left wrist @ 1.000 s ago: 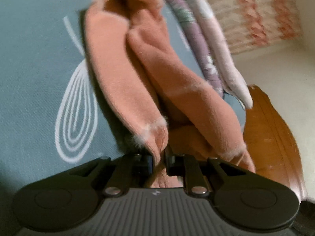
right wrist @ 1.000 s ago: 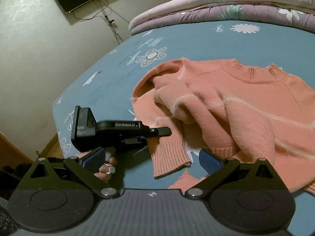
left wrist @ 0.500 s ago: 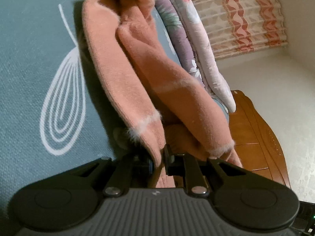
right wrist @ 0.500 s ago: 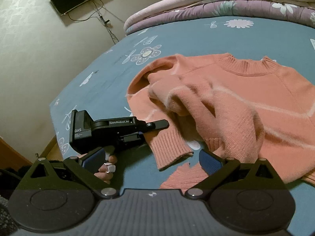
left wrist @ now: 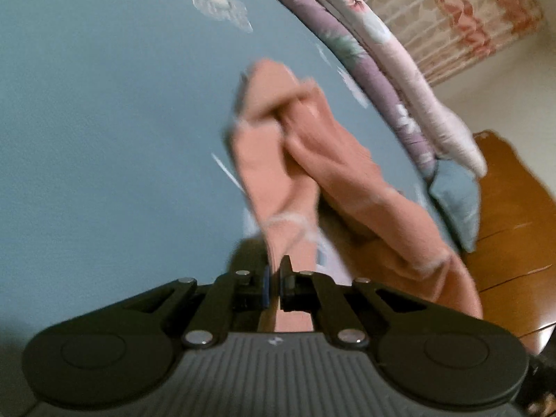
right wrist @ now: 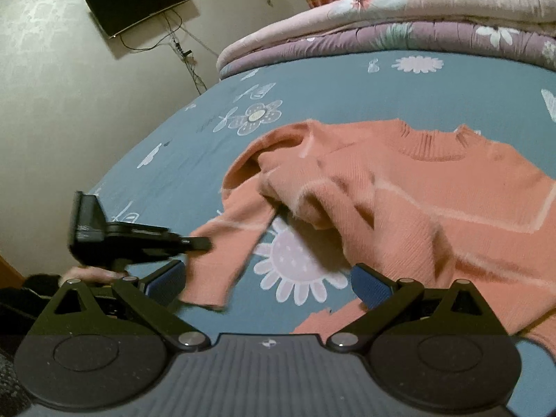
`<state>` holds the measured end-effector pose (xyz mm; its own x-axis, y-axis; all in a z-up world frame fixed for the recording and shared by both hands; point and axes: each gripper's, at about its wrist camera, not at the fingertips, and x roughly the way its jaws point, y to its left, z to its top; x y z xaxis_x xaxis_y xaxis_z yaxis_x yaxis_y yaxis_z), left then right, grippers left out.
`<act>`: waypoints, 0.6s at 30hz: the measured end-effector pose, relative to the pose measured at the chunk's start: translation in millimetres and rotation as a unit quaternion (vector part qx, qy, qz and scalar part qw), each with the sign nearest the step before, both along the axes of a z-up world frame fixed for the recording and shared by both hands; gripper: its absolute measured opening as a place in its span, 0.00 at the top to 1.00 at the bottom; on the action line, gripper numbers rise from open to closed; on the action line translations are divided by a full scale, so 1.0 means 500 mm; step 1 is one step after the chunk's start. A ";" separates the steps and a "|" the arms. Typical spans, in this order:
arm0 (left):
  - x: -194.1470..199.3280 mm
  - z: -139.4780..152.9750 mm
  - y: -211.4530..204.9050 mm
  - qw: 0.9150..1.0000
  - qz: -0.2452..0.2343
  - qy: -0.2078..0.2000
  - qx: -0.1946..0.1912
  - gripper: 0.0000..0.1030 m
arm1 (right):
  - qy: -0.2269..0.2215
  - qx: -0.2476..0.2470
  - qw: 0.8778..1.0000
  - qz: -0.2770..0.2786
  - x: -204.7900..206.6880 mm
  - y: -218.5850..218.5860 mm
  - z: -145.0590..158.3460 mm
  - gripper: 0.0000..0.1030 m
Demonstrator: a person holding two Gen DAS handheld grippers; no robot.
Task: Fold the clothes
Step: 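Lay the sleeve across the sweater body with the left tool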
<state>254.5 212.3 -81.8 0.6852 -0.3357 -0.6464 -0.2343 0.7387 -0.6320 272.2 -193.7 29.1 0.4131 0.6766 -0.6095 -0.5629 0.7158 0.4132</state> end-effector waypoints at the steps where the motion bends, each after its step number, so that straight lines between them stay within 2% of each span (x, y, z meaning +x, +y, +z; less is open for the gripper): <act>1: -0.002 0.015 0.018 1.000 -0.002 0.004 0.024 0.97 | -0.003 0.000 1.000 -0.002 0.002 0.001 0.004 0.00; 3: -0.011 0.041 0.053 0.997 -0.003 0.018 0.077 1.00 | -0.011 -0.003 1.000 -0.008 0.003 0.005 0.011 0.00; 5: -0.020 0.058 0.097 0.994 0.009 0.031 0.104 1.00 | -0.015 -0.005 1.000 -0.014 0.005 0.012 0.015 0.00; 6: -0.028 0.067 0.123 0.994 0.019 0.031 0.104 1.00 | -0.017 -0.006 1.000 -0.017 0.007 0.016 0.017 0.00; 7: -0.032 0.070 0.141 0.995 0.027 0.028 0.097 1.00 | -0.018 -0.006 1.000 -0.019 0.008 0.020 0.018 0.00; 10: -0.045 0.062 0.170 0.999 0.018 0.010 0.037 1.00 | -0.019 -0.005 0.999 -0.027 0.012 0.031 0.019 0.00; 11: -0.042 0.050 0.164 1.000 0.010 0.009 0.025 0.97 | -0.018 -0.005 0.999 -0.028 0.013 0.035 0.018 0.00; 15: -0.032 0.006 0.142 0.999 -0.023 0.001 -0.022 0.71 | -0.013 -0.012 0.999 -0.028 0.014 0.050 0.017 0.00; 18: -0.024 -0.027 0.125 0.997 -0.047 -0.004 -0.058 0.70 | -0.016 -0.029 0.999 -0.027 0.008 0.062 0.019 0.00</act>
